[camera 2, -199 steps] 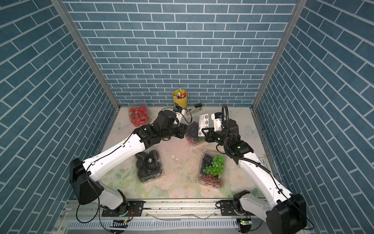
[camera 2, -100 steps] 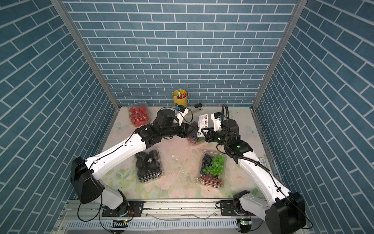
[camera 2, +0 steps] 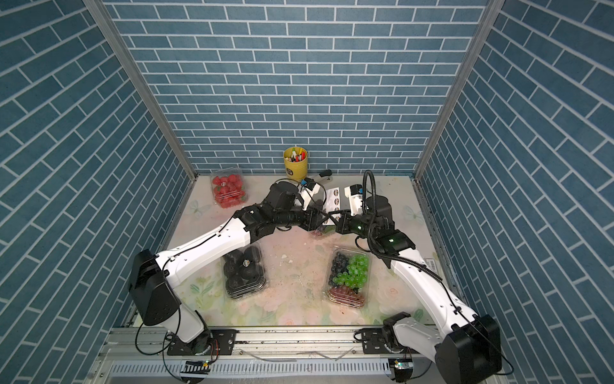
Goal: Label fruit boxes
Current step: Tear off the label from the label sticker.
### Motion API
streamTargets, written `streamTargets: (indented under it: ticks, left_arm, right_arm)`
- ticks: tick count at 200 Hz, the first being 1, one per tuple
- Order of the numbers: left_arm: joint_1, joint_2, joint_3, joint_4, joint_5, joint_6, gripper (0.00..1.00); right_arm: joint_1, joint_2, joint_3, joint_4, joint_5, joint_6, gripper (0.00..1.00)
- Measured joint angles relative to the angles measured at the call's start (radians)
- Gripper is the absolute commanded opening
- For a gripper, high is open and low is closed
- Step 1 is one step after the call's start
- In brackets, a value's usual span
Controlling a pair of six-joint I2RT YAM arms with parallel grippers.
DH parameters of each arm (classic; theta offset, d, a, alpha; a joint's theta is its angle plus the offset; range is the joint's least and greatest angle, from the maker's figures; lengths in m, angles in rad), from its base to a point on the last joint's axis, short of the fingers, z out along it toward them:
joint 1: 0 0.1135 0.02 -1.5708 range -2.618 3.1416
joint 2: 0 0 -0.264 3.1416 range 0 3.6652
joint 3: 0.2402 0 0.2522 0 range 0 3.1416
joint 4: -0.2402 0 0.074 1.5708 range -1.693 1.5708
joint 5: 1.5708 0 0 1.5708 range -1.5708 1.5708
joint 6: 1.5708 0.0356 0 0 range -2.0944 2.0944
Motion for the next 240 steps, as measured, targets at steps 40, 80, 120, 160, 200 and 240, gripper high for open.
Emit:
streamTargets:
  ticks: [40, 80, 120, 160, 200, 240]
  left_arm:
    - [0.000, 0.000, 0.009, -0.011, -0.034, 0.002, 0.41]
    - [0.000, 0.004, 0.020, -0.014, -0.058, 0.002, 0.36]
    - [0.000, 0.010, 0.024, -0.019, -0.078, 0.000, 0.32]
    - [0.000, 0.010, 0.025, -0.021, -0.087, -0.003, 0.32]
    - [0.000, 0.011, 0.027, -0.021, -0.084, -0.014, 0.27]
    - [0.000, 0.013, 0.029, -0.020, -0.080, -0.022, 0.22]
  right_arm:
    - [0.000, 0.000, 0.000, 0.011, -0.012, 0.001, 0.00]
    - [0.000, 0.000, 0.000, 0.014, -0.027, 0.002, 0.00]
    - [0.000, 0.000, 0.000, 0.019, -0.031, 0.003, 0.00]
    - [0.000, 0.000, 0.000, 0.020, -0.031, 0.003, 0.00]
    - [0.000, 0.002, 0.000, 0.026, -0.033, 0.003, 0.00]
    - [0.000, 0.004, 0.000, 0.037, -0.035, 0.003, 0.00]
